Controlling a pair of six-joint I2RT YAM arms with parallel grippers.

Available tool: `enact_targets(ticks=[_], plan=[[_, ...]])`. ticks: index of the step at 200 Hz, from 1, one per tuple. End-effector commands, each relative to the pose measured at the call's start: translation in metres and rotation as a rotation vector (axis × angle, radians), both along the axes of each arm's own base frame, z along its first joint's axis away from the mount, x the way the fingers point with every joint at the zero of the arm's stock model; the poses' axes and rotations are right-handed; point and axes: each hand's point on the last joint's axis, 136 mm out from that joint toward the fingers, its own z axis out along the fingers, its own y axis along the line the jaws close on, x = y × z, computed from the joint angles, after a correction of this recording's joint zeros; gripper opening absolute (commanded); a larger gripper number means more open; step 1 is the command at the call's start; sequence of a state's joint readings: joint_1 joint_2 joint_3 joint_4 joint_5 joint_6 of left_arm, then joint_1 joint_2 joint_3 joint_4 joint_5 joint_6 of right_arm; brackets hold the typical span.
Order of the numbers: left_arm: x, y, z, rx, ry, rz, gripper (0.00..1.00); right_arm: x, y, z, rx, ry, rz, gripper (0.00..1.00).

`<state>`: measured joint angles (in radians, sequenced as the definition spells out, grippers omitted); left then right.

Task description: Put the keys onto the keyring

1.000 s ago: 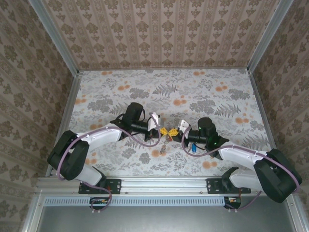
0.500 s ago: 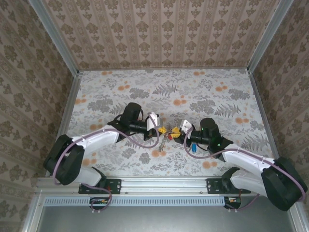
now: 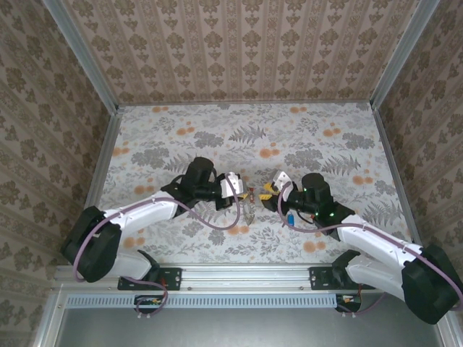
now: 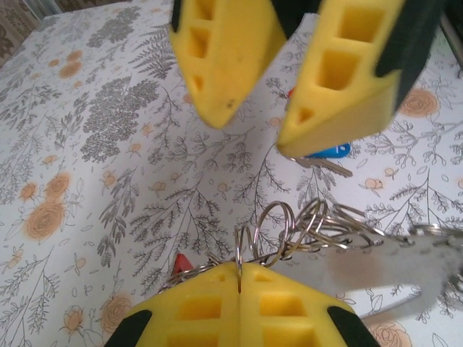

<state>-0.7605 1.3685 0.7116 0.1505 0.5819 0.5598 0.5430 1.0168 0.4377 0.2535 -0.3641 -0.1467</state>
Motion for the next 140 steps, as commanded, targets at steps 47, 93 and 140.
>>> enact_targets(ticks=[47,93,140], plan=[[-0.014,-0.007,-0.003,-0.004,-0.007,-0.033,0.0,0.003,-0.022,0.009,0.076,0.201,-0.215,0.44],[-0.025,-0.009,-0.002,-0.066,0.083,-0.029,0.0,0.007,-0.049,-0.005,0.068,0.333,-0.428,0.46],[-0.037,-0.011,-0.006,-0.091,0.198,-0.024,0.0,0.001,-0.087,-0.035,0.066,0.497,-0.707,0.44]])
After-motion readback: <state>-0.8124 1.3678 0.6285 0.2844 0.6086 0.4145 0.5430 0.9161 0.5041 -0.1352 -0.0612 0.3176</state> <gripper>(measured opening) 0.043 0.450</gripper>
